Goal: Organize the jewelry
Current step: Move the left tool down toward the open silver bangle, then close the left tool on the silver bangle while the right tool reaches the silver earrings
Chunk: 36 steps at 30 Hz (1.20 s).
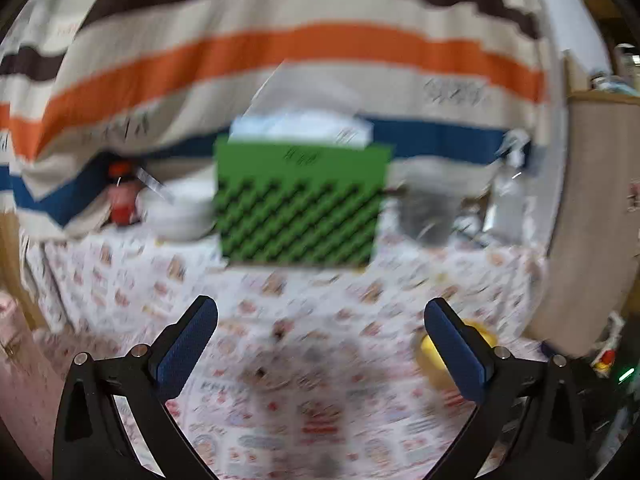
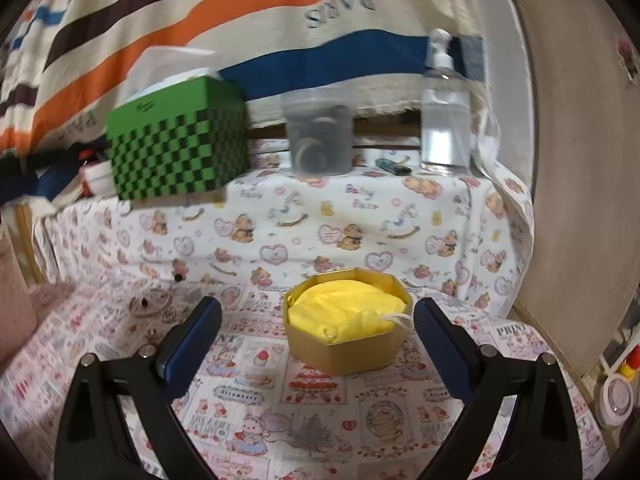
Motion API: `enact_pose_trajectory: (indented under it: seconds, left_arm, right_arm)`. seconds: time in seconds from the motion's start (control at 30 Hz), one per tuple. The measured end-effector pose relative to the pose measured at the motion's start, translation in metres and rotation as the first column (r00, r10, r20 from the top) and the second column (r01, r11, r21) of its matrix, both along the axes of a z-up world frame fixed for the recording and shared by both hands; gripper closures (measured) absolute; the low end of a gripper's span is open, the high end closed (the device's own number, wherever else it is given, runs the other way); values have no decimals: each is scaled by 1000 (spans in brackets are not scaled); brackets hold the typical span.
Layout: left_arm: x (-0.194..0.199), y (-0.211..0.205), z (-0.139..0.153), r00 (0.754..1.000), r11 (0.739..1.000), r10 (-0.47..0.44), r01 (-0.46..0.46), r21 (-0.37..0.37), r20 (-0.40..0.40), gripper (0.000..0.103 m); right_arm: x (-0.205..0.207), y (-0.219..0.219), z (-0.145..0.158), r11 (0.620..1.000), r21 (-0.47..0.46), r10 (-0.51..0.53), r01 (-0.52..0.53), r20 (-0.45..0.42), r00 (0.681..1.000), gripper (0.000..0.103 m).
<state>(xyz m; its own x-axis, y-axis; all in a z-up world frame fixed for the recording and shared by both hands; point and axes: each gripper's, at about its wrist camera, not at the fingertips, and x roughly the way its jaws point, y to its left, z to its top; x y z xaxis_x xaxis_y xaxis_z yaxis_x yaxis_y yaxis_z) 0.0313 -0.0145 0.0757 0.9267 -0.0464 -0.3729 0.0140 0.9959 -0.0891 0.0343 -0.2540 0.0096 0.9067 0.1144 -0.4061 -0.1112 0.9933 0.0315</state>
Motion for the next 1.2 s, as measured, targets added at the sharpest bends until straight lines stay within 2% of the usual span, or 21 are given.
enact_pose_trajectory:
  seconds: [0.17, 0.3, 0.5, 0.6, 0.67, 0.73, 0.83, 0.93, 1.0, 1.07, 1.13, 1.2]
  left_arm:
    - [27, 37, -36, 990, 997, 68, -71, -18, -121, 0]
    - [33, 55, -57, 981, 995, 90, -98, -38, -171, 0]
    - [43, 66, -78, 965, 995, 101, -103, 6, -242, 0]
    - [52, 66, -86, 967, 996, 89, -87, 20, -240, 0]
    - [61, 67, -93, 959, 998, 66, -69, -3, -274, 5]
    - [65, 68, -99, 951, 998, 30, -45, -41, -309, 18]
    - [69, 62, -99, 939, 997, -5, -23, -76, -345, 25]
    - [87, 49, -94, 905, 998, 2, -29, -57, -426, 25]
    - [104, 47, -90, 861, 995, 65, -93, -30, -505, 25]
    - [118, 53, -90, 819, 989, 62, -126, -72, -570, 25]
    - [129, 59, -97, 773, 981, 102, -183, -66, -627, 25]
    - [130, 66, -103, 753, 955, 131, -270, -121, -645, 26]
  right_arm:
    - [4, -10, 2, 999, 18, -48, 48, -4, 999, 5]
    - [8, -7, -1, 999, -4, -48, 48, -10, 999, 4]
    - [13, -1, -9, 999, -24, -28, 27, -45, 999, 4]
    - [17, -3, -11, 1000, -1, -15, 15, -78, 997, 4]
    - [21, -8, -11, 999, 38, 1, 3, -107, 994, 4]
    - [24, -12, -11, 998, 67, 12, -3, -128, 992, 4]
    - [26, -13, -13, 997, 81, 21, -10, -144, 989, 4]
    - [27, -13, -13, 996, 89, 26, -12, -157, 987, 4]
    - [26, -14, -12, 996, 89, 23, -9, -150, 988, 4]
    - [24, -15, -10, 997, 74, 8, 2, -132, 991, 4]
    - [23, -15, -9, 998, 66, -5, 13, -120, 993, 4]
    - [22, -16, -7, 998, 66, -7, 14, -112, 994, 4]
